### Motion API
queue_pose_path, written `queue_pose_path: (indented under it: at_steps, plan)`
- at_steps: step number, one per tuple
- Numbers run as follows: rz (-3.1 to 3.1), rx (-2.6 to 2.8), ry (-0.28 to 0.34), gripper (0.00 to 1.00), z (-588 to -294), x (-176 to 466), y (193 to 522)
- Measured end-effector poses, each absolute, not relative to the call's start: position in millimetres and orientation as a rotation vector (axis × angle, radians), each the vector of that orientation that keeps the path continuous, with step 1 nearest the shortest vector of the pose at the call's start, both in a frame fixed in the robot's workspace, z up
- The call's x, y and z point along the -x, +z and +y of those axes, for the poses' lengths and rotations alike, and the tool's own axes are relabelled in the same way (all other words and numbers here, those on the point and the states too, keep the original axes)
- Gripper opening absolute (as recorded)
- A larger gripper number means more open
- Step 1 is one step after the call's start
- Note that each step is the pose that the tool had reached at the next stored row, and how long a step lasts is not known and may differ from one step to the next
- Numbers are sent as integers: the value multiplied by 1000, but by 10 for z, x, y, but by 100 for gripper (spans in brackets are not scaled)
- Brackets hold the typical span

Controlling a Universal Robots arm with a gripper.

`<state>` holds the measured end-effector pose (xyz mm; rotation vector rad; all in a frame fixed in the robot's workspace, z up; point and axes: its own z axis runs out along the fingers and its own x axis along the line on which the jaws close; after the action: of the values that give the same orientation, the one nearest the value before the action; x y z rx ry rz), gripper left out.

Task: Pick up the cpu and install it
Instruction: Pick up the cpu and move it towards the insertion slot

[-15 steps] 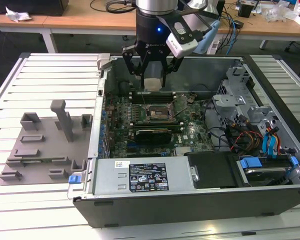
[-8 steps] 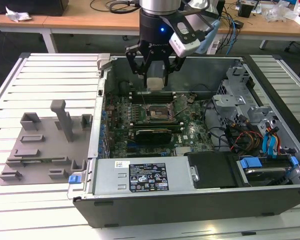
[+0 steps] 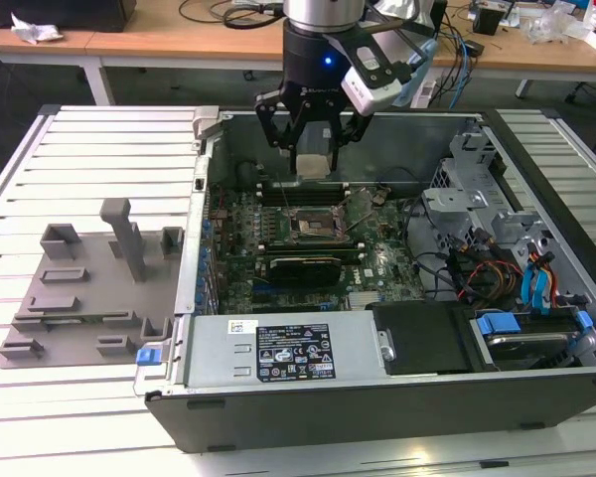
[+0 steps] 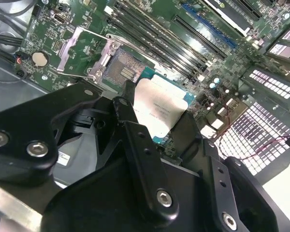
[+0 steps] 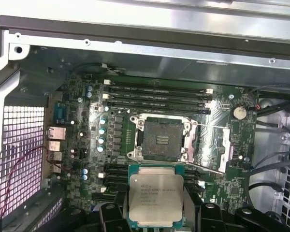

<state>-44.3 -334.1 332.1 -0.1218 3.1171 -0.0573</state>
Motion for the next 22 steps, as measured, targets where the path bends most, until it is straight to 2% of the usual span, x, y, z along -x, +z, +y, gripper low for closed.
queue_pose_path:
  at_steps: [22]
  plan:
    - [3117,122,-57,55,-3271,372,3094]
